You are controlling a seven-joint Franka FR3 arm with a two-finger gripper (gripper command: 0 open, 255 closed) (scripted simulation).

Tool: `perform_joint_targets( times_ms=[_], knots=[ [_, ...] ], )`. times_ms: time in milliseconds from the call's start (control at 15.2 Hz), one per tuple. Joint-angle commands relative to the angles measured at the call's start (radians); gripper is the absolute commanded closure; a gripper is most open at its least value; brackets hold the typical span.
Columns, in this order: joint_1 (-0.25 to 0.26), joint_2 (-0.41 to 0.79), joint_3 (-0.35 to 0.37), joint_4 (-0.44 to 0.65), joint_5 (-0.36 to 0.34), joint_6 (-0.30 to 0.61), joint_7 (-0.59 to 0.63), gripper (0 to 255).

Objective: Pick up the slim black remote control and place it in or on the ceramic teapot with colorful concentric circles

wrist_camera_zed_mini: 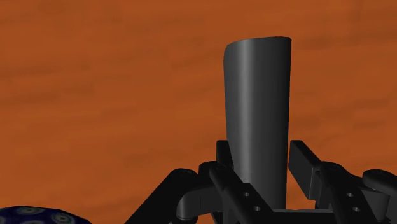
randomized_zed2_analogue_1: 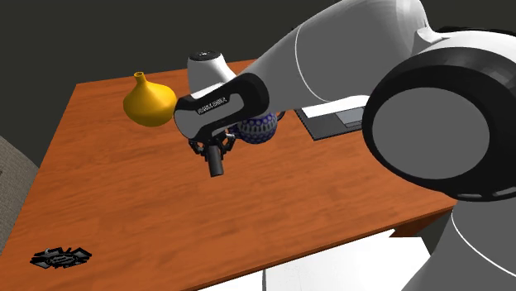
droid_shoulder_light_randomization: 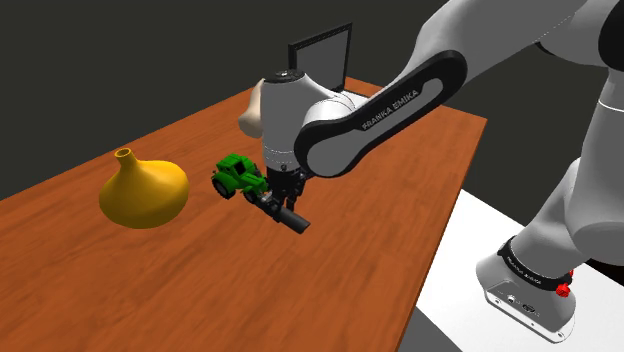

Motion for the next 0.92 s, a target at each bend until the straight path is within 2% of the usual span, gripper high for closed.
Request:
perform_joint_targets(
  times_ms=[0, 858],
  knots=[
    [-0.002, -0.012, 0.004, 0.004, 0.008, -0.017, -0.003, 255],
    [-0.02, -0.102, 0.025, 0.073, 0.058, -0.167, -0.028, 255]
  ],
)
